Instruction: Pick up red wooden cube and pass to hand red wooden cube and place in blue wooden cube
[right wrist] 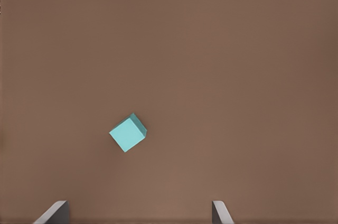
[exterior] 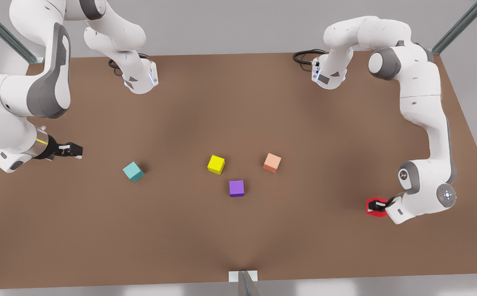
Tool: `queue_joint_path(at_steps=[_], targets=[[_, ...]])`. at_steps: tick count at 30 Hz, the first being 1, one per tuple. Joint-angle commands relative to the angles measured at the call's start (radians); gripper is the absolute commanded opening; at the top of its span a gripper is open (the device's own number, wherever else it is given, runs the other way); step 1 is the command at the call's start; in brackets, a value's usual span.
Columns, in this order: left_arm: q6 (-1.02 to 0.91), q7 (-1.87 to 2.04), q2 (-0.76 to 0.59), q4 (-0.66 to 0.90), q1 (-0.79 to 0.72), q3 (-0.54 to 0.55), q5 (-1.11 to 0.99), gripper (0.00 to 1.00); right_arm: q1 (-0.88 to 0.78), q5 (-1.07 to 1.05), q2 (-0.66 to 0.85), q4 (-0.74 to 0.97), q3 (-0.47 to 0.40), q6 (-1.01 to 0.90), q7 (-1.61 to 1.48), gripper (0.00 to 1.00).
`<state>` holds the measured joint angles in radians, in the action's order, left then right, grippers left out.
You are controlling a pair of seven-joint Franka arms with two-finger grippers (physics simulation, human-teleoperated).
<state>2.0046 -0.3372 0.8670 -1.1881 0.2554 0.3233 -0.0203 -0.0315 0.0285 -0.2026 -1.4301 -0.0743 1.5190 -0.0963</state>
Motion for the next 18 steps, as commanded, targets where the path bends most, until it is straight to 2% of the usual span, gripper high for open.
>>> queue_joint_path(at_steps=[1, 3, 4, 7, 10, 12, 14, 15, 18], targets=[[-0.332, 0.602, -0.013, 0.073, -0.005, 0.209, 0.005, 0.71, -0.007, -0.001, 0.0, 0.0, 0.001, -0.005, -0.013, 1.0], [-0.342, 0.765, 0.001, 0.088, -0.021, 0.388, 0.104, 0.71, -0.011, -0.015, -0.04, 0.014, 0.002, 0.003, -0.014, 1.0], [-0.279, 0.814, 0.004, 0.09, -0.064, 0.421, 0.141, 0.71, -0.001, -0.111, -0.049, 0.016, -0.002, 0.009, -0.06, 1.0], [-0.052, 0.928, 0.03, 0.09, -0.182, 0.422, 0.293, 0.72, 0.013, -0.479, -0.179, 0.013, -0.002, 0.047, -0.451, 1.0], [0.22, 0.957, 0.066, 0.09, -0.275, 0.422, 0.462, 0.72, -0.016, -0.901, -0.317, 0.036, 0.004, 0.033, -0.646, 1.0], [0.349, 0.952, 0.106, 0.107, -0.332, 0.425, 0.56, 0.72, -0.034, -1.091, -0.422, 0.049, 0.053, 0.038, -0.92, 1.0], [0.349, 0.905, 0.199, 0.154, -0.335, 0.508, 0.568, 0.72, -0.05, -1.162, -0.521, 0.131, 0.091, 0.084, -1.095, 1.0], [0.347, 0.876, 0.207, 0.156, -0.335, 0.516, 0.568, 0.72, -0.056, -1.162, -0.523, 0.137, 0.091, 0.108, -1.175, 1.0], [0.344, 0.646, 0.227, 0.159, -0.335, 0.534, 0.57, 0.72, -0.068, -1.151, -0.526, 0.134, 0.09, 0.167, -1.755, 1.0]])
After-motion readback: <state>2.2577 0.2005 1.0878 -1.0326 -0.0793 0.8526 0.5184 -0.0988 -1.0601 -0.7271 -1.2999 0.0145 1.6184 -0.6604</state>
